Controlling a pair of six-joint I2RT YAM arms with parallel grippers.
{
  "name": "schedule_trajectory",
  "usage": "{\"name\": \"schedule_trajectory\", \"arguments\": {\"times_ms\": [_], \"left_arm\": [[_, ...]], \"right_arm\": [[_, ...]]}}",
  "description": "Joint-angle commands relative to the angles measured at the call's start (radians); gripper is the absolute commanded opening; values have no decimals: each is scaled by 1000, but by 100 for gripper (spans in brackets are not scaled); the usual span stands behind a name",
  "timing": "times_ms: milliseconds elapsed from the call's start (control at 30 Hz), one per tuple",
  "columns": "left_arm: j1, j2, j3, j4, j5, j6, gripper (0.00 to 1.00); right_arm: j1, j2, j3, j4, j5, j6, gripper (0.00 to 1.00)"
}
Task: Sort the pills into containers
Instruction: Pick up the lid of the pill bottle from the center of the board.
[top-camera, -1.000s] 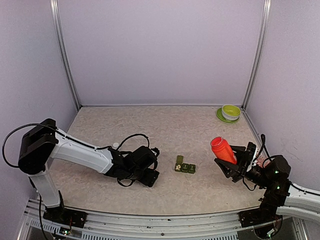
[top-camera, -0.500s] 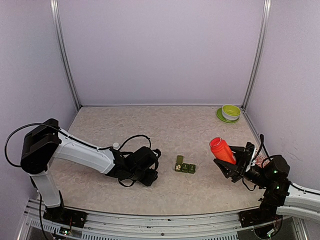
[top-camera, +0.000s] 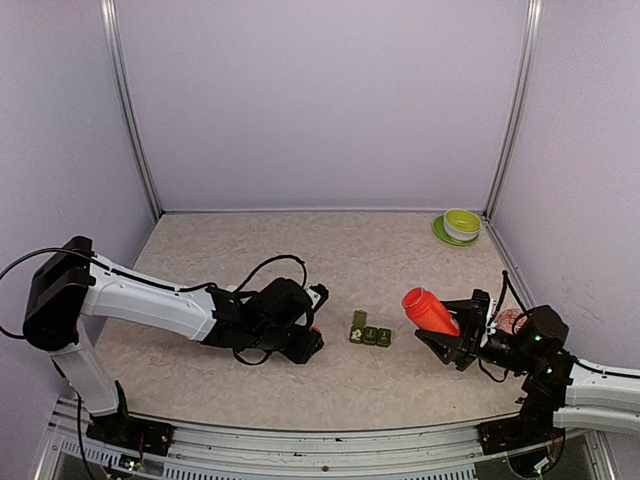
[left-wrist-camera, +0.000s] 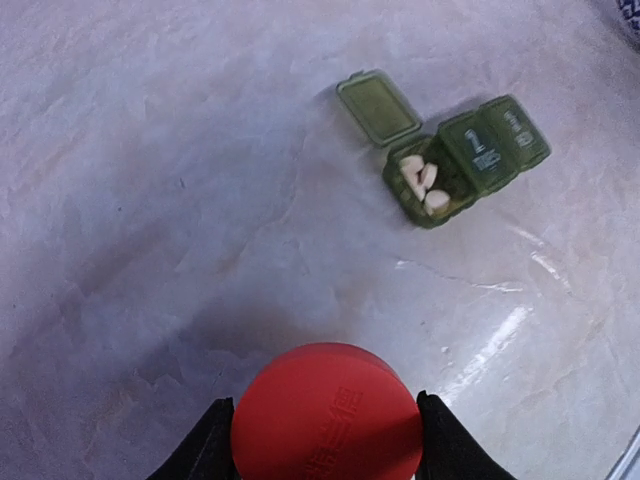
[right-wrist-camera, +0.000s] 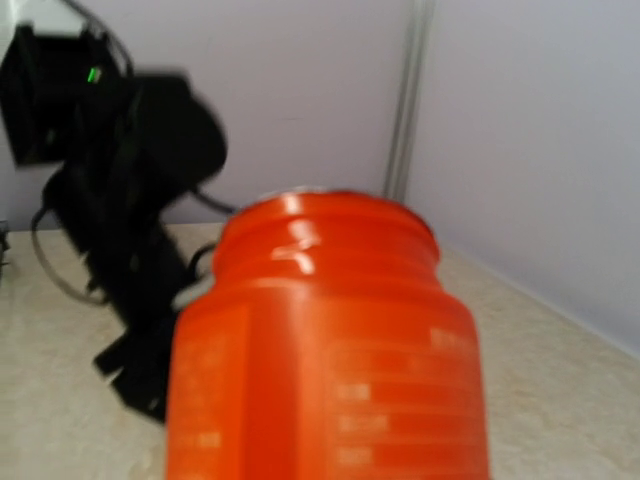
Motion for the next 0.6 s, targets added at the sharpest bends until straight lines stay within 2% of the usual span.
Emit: {"name": "schedule_trajectory", "arguments": {"times_ms": [0,300,567], "left_arm": [[-13,-101,59,1,64,54,44],[-27,-243,90,94,272,75,46],[-34,-306,101,224,439,24,47]], "right_arm": [[6,39,71,31,-90,19,21],[25,59,98,-2,-152,14,21],[63,96,124,5,-143,-6,21]]}}
